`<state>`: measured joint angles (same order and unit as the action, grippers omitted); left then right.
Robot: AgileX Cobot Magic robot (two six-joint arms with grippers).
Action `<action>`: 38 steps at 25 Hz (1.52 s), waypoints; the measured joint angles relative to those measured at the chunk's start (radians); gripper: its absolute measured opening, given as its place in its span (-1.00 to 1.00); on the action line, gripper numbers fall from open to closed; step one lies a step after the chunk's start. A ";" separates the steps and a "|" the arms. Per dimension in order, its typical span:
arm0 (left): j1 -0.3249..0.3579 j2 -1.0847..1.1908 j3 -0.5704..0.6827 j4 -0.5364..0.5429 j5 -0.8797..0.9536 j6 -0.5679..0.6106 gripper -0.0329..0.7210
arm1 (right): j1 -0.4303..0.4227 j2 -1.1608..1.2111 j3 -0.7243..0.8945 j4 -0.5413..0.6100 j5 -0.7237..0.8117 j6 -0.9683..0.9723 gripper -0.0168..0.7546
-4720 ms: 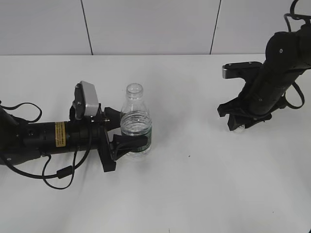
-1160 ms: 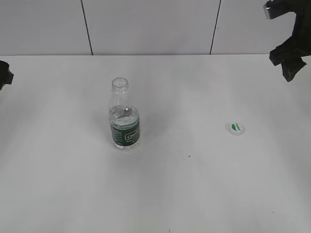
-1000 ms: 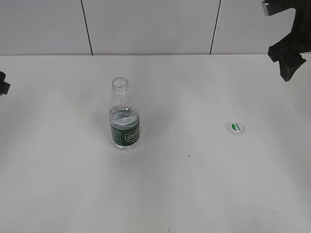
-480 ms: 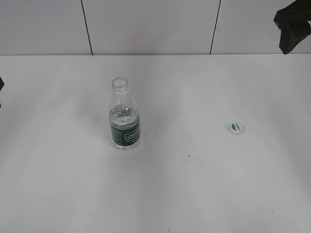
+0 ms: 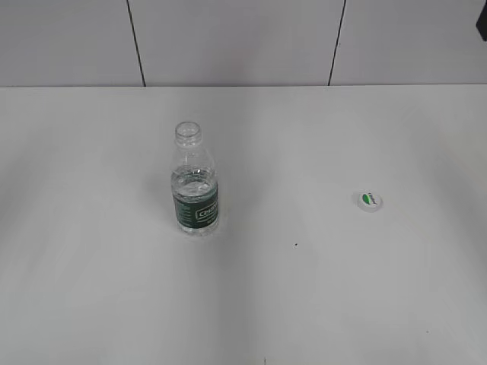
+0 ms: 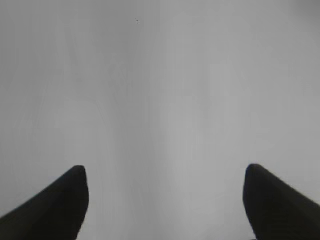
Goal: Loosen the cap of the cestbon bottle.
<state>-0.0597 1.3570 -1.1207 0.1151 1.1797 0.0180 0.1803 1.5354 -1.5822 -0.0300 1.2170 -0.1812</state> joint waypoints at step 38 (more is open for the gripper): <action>0.009 -0.854 0.394 -0.108 0.046 0.005 0.60 | -0.257 -0.965 0.842 0.050 0.005 0.015 0.50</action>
<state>-0.0505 0.5029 -0.7263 0.0075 1.2254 0.0226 -0.0763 0.5702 -0.7402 0.0204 1.2219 -0.1665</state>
